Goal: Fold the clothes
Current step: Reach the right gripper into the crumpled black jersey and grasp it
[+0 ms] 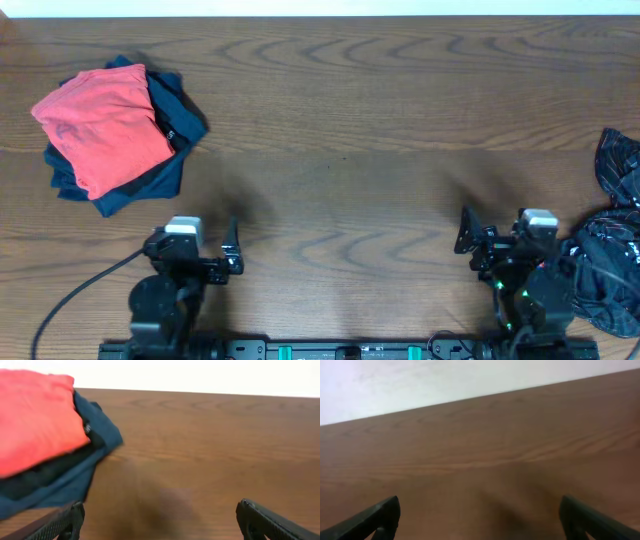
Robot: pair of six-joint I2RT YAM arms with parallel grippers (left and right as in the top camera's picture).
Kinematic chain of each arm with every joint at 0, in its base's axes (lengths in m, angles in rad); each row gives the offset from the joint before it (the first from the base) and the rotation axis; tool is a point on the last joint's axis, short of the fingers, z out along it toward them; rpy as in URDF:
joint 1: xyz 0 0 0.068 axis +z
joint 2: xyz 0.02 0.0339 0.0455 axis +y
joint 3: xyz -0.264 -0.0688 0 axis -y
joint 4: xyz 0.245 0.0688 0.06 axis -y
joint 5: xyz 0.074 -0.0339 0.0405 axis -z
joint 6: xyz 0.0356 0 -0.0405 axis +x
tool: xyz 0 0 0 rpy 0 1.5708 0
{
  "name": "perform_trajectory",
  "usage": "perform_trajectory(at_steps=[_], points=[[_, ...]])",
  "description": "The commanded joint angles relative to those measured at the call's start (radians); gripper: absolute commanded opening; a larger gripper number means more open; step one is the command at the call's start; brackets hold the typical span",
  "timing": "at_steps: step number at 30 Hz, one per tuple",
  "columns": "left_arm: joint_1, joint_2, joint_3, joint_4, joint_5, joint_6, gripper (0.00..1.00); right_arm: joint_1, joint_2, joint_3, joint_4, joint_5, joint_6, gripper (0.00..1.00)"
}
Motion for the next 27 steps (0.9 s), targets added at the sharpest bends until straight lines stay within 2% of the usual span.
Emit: perform_trajectory(at_steps=[1,10,16,21,27], points=[[0.005,0.09,0.117,-0.048,0.012,-0.009,0.98,-0.01,0.105,0.125,-0.05,0.021,0.026,0.99],[0.005,0.444,0.352,-0.233,0.01,-0.005,0.98,-0.01,0.525,0.451,-0.372,0.025,0.023,0.99],[0.005,0.578,0.392,-0.267,0.01,-0.005,0.98,-0.01,0.705,0.492,-0.388,0.027,0.04,0.99],[0.005,0.6,0.392,-0.267,0.01,-0.006,0.98,-0.014,0.852,0.475,-0.482,0.24,0.369,0.99],[0.005,0.6,0.392,-0.266,0.01,-0.005,0.98,-0.046,1.042,0.435,-0.509,0.248,0.526,0.99]])
